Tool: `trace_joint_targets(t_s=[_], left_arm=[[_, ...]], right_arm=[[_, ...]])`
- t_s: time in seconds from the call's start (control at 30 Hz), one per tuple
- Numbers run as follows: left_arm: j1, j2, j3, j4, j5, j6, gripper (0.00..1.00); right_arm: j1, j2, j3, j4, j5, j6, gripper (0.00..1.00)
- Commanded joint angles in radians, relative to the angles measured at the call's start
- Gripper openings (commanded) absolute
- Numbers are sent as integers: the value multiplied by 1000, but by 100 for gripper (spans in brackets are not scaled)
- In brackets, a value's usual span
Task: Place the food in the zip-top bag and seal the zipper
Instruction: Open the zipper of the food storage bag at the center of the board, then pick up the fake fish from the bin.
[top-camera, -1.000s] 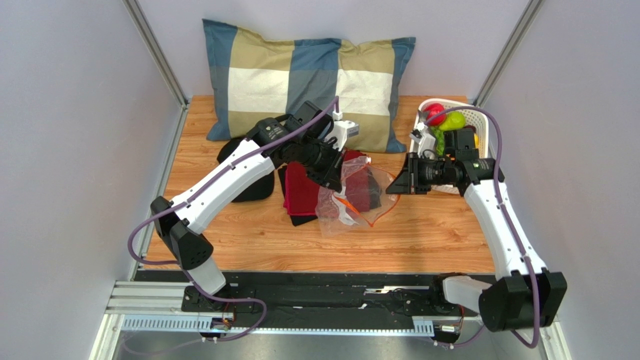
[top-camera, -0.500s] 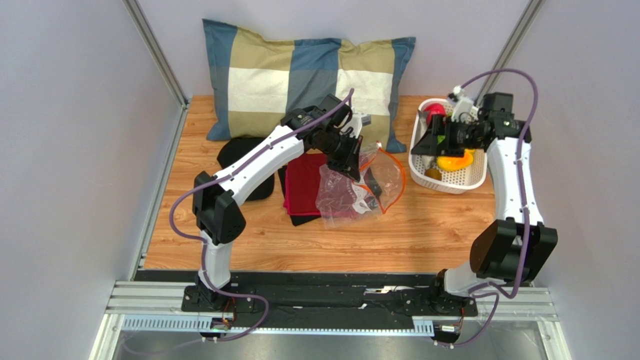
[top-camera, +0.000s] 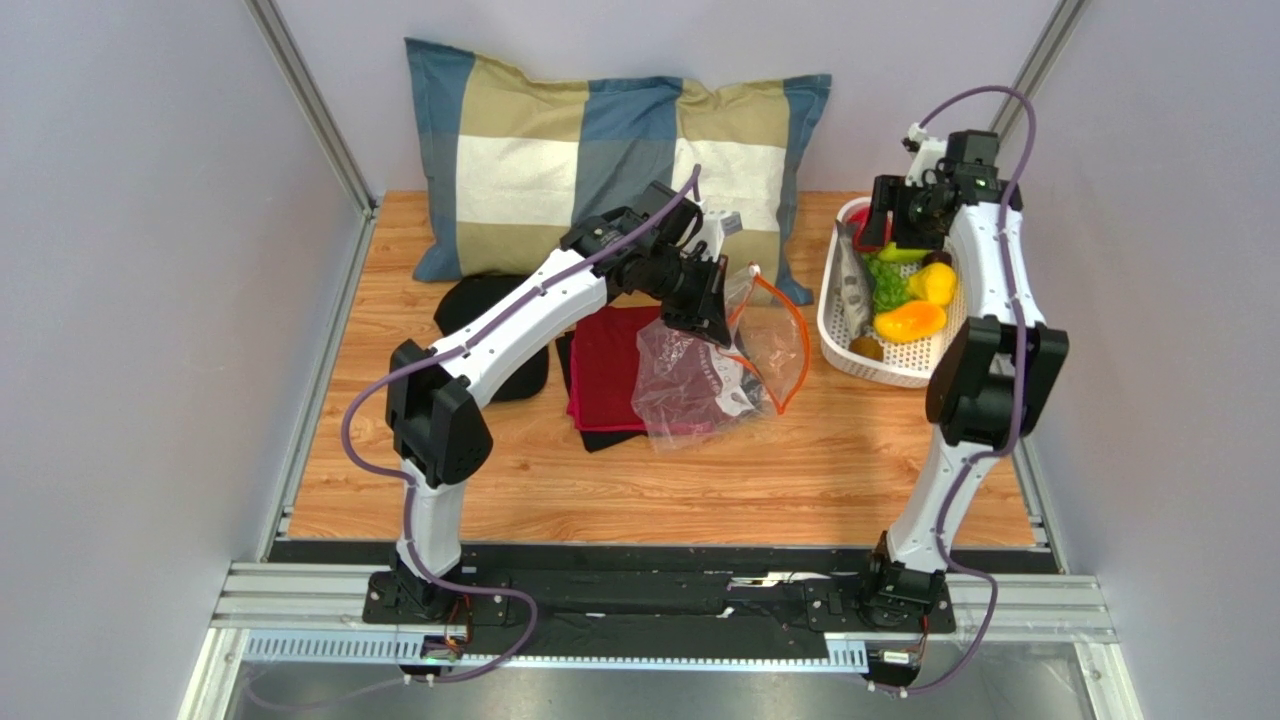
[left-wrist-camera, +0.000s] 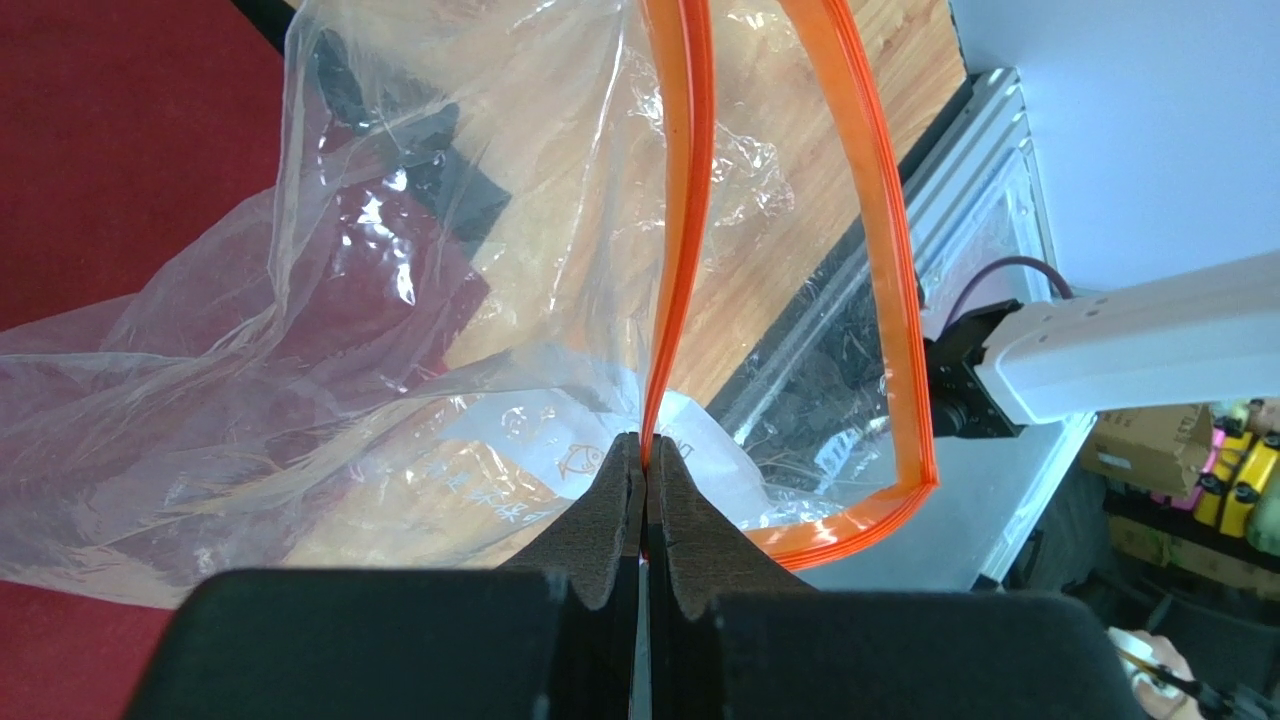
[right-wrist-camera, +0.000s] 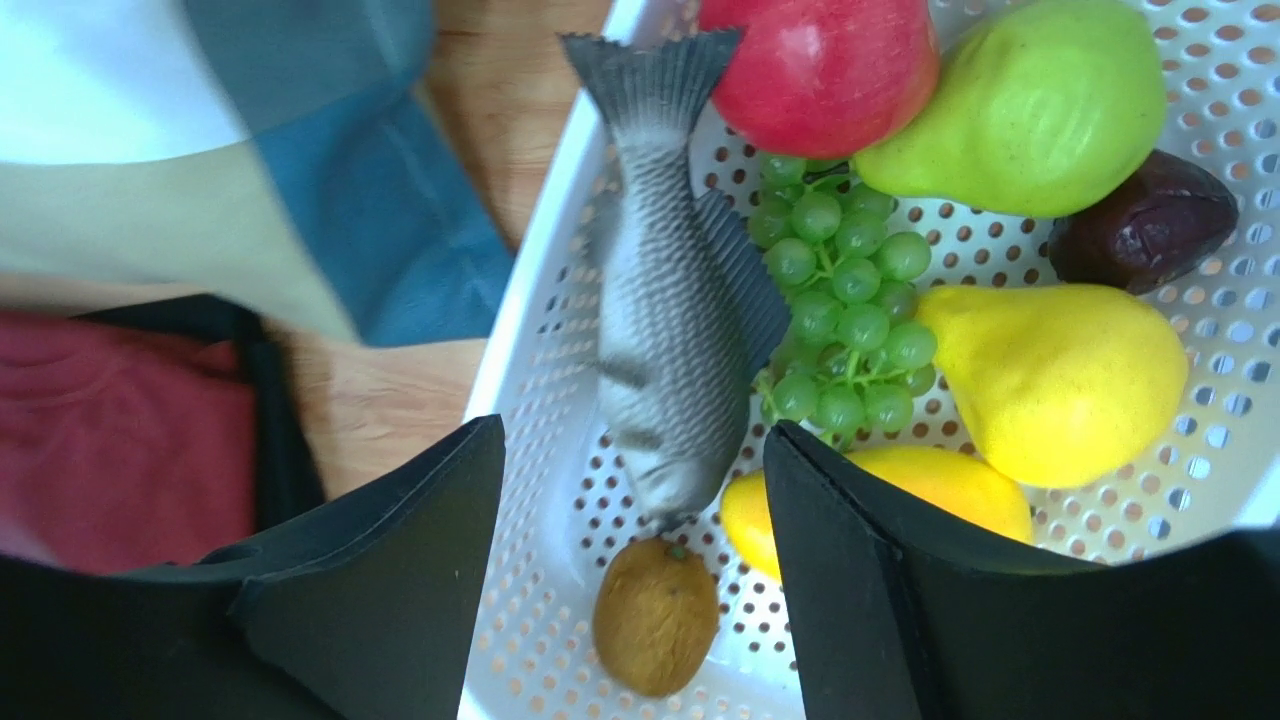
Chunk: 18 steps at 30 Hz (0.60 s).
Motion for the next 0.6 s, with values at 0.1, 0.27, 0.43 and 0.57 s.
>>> trace_joint_targets(t_s=[0.1,0.27,0.43,0.57], left_arm=[[14,-23,-26,52,11,-17,0],[20,-25,-36,52,9,-17,0],[23,-28,-43,55,14,-13,0],[23,-35,-56,68,17,-14,0]], right_arm=[[97,174,178,19,219,-73,67],[142,251,174,45,360,-134,65],[149,288,175,56,406,-144,60],[151,331,208,26,400,-138,62]])
